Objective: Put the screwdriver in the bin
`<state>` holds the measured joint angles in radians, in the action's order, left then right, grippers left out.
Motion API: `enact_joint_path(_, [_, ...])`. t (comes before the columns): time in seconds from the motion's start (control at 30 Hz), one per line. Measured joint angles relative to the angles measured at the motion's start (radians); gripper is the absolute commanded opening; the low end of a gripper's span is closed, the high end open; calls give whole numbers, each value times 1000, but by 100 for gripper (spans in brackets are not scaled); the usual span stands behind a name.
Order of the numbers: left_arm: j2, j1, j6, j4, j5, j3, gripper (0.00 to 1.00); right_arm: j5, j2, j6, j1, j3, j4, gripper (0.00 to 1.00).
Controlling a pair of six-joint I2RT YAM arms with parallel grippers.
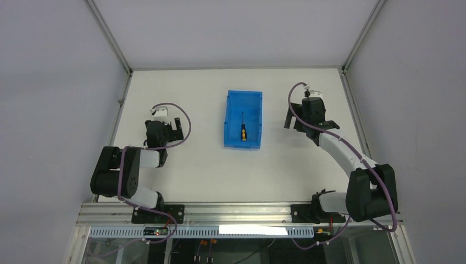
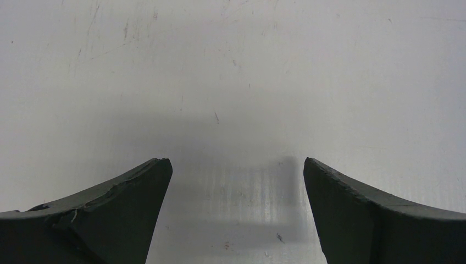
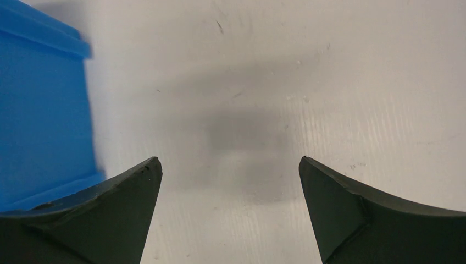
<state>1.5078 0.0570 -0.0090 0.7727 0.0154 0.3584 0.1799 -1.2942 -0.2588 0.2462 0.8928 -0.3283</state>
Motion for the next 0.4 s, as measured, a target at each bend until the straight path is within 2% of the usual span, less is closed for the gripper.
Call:
enact_joint_path(0.17, [0,0,0,0,0,0,100,44,-6,-5,-15,-164,124,99])
enact_joint_path(0.4, [0,0,0,0,0,0,100,93,-31,-10,-16,-204,260,99])
